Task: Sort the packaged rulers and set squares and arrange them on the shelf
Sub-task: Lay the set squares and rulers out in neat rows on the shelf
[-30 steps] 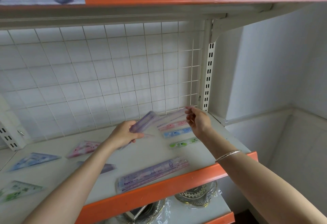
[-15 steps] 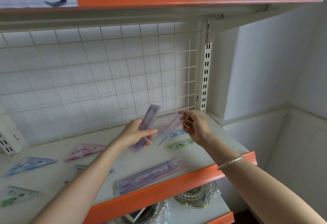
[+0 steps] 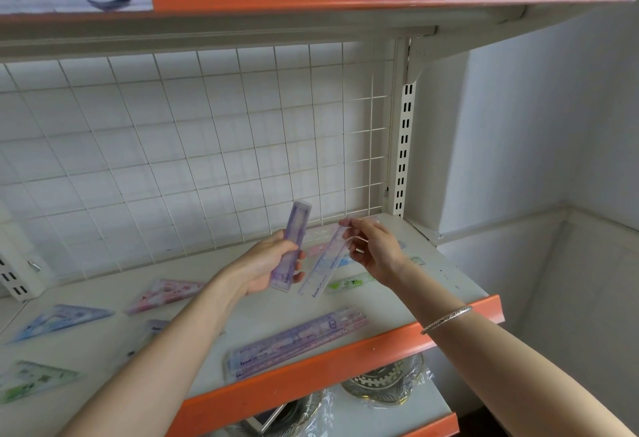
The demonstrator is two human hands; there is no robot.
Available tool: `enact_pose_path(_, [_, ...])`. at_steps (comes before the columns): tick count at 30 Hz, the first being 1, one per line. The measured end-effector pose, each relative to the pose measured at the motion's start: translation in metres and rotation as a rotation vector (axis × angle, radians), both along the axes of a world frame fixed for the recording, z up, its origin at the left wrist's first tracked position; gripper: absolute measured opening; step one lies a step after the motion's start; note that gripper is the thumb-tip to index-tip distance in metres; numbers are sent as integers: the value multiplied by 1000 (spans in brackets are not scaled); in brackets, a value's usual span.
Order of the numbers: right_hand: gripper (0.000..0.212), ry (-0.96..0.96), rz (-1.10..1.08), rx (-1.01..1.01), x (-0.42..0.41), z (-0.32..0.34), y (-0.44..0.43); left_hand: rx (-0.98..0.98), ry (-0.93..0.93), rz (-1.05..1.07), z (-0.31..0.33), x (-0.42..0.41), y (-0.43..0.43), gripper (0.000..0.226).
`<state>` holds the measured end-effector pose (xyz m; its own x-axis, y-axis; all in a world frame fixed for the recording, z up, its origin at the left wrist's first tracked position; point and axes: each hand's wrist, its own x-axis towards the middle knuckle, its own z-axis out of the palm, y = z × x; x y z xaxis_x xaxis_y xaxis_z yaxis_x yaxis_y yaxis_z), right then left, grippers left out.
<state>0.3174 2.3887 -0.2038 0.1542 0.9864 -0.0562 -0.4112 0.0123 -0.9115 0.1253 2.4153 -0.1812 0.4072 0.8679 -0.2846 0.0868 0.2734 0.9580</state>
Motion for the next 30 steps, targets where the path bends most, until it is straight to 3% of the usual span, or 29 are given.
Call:
enact_pose_path(18, [14,28,11,22,-5,-2,-2,159,-24,125,-10,1,-2,29])
enact_pose_path(30, [11,12,11,10,-8,-4,1,173,32,-8,-13,1,6,38])
